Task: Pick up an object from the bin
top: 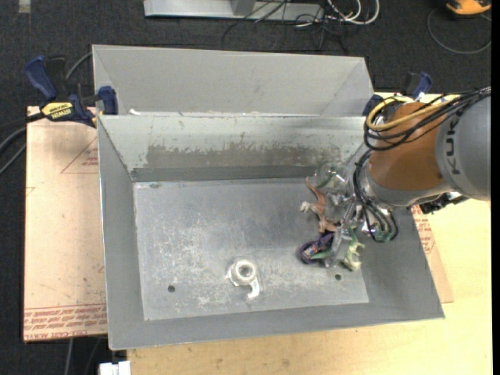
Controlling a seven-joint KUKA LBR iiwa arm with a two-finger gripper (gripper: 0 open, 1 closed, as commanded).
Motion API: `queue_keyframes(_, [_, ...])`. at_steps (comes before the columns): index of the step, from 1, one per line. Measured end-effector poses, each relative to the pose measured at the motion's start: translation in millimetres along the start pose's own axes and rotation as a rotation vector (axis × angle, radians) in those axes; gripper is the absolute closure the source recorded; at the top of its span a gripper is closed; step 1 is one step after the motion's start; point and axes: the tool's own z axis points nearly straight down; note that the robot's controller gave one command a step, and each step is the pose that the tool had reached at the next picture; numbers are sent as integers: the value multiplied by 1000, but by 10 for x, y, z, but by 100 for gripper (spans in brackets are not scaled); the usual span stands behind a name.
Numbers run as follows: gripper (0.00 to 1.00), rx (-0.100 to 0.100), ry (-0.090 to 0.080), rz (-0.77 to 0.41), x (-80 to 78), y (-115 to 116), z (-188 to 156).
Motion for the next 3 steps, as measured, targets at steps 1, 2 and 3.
queue_keyframes(1, [100, -5, -17, -349, 75, -182, -11])
queue_keyframes(2, [100, -5, -18, -349, 75, -182, -11])
queue_keyframes(3, [100, -6, -20, -314, 40, 21, -1175])
